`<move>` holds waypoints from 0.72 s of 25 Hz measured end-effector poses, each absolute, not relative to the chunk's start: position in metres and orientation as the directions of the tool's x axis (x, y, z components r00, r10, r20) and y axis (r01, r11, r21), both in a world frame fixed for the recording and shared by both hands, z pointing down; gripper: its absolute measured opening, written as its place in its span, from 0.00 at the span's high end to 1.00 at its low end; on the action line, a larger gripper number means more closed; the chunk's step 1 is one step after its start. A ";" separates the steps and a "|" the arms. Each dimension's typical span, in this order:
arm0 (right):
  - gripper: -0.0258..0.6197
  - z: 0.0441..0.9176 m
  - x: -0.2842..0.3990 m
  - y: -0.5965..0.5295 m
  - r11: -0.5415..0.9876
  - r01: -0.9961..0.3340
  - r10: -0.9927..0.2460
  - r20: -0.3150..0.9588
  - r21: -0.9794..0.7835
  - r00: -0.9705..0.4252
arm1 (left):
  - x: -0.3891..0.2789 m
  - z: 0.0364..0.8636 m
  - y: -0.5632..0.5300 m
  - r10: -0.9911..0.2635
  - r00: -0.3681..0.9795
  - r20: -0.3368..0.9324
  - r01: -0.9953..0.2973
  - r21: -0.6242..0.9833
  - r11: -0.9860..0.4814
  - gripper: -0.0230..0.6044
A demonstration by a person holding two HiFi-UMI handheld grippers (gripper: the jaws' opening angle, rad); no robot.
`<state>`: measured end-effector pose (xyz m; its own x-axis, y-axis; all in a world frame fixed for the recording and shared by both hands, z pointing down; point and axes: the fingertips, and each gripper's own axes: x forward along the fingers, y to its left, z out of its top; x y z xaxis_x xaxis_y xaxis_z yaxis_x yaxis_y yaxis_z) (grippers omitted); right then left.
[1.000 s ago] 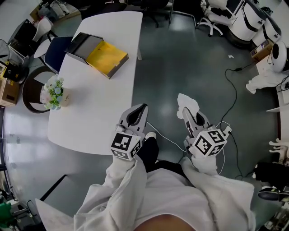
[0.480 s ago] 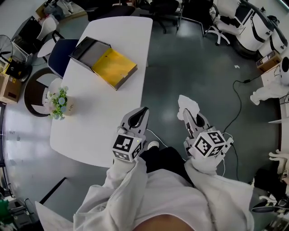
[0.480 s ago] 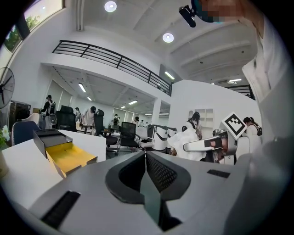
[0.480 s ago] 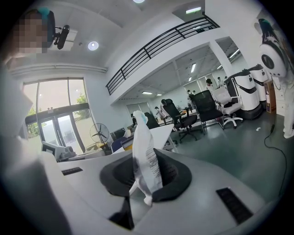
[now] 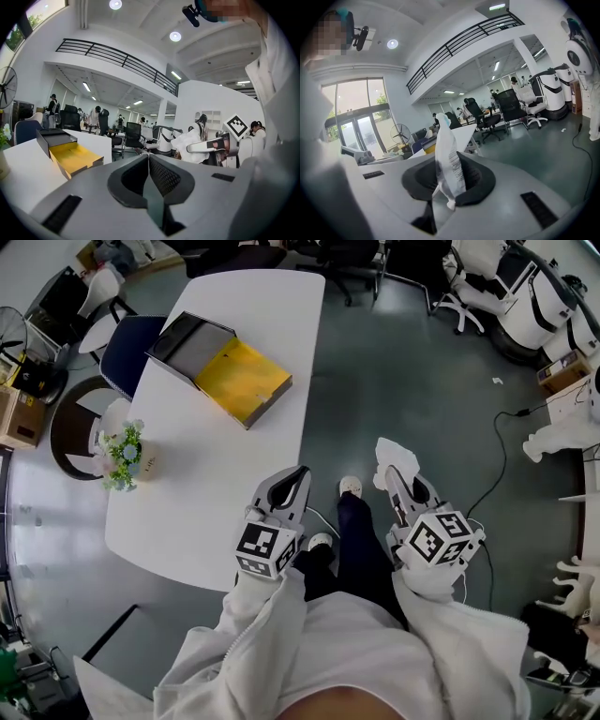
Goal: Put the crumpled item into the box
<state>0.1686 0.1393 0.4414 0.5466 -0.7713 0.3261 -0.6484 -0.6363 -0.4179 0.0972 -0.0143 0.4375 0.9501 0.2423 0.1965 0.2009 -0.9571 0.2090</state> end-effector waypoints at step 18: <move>0.85 0.443 0.261 0.079 -0.517 -0.740 -0.852 0.339 -0.430 0.399 | 0.163 0.440 -0.061 0.067 0.974 0.216 0.021 0.210 -0.978 0.93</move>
<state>0.2615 0.0791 0.4432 0.3990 -0.8522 0.3385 -0.7401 -0.5172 -0.4297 0.1629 -0.0612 0.4395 0.9742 0.0667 0.2155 0.0205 -0.9775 0.2098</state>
